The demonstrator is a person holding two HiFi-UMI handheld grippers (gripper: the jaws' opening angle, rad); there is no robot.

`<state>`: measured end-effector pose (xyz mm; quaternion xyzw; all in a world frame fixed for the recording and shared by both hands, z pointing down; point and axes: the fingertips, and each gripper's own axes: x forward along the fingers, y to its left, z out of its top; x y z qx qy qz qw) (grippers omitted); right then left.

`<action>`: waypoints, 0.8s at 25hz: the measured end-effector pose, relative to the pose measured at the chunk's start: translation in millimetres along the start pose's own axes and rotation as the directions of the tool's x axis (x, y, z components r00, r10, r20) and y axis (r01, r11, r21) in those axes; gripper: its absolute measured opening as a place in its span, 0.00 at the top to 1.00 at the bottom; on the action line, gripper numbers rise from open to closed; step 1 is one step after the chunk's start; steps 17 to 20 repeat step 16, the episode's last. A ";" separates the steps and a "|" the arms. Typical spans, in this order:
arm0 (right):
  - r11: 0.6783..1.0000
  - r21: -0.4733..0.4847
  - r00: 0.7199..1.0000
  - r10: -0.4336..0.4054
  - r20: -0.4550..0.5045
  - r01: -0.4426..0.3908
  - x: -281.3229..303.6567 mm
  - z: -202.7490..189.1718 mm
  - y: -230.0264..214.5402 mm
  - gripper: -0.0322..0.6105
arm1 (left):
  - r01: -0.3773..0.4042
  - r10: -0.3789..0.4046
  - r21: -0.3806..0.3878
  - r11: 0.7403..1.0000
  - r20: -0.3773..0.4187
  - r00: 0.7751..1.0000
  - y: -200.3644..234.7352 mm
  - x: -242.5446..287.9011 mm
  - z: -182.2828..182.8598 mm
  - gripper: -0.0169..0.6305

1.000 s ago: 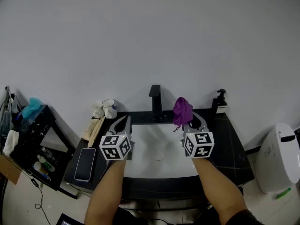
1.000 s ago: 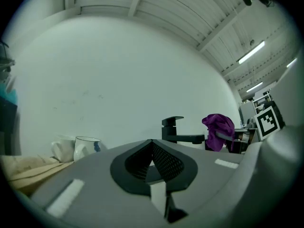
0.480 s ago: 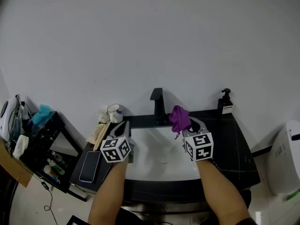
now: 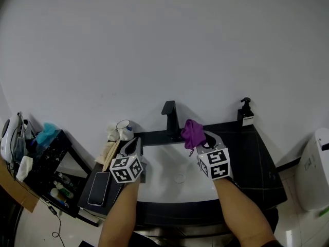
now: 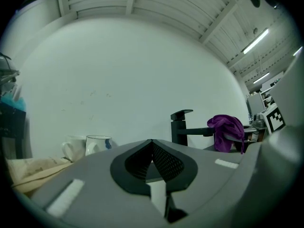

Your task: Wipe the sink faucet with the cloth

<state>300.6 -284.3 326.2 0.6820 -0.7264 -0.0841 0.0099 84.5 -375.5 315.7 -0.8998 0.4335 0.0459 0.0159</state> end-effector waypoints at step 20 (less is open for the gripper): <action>0.999 -0.033 1.000 -0.008 -0.001 0.008 1.4 -1.0 -0.9 0.84 | -0.003 0.003 0.032 0.999 -0.003 1.000 -1.6 2.5 -1.2 0.95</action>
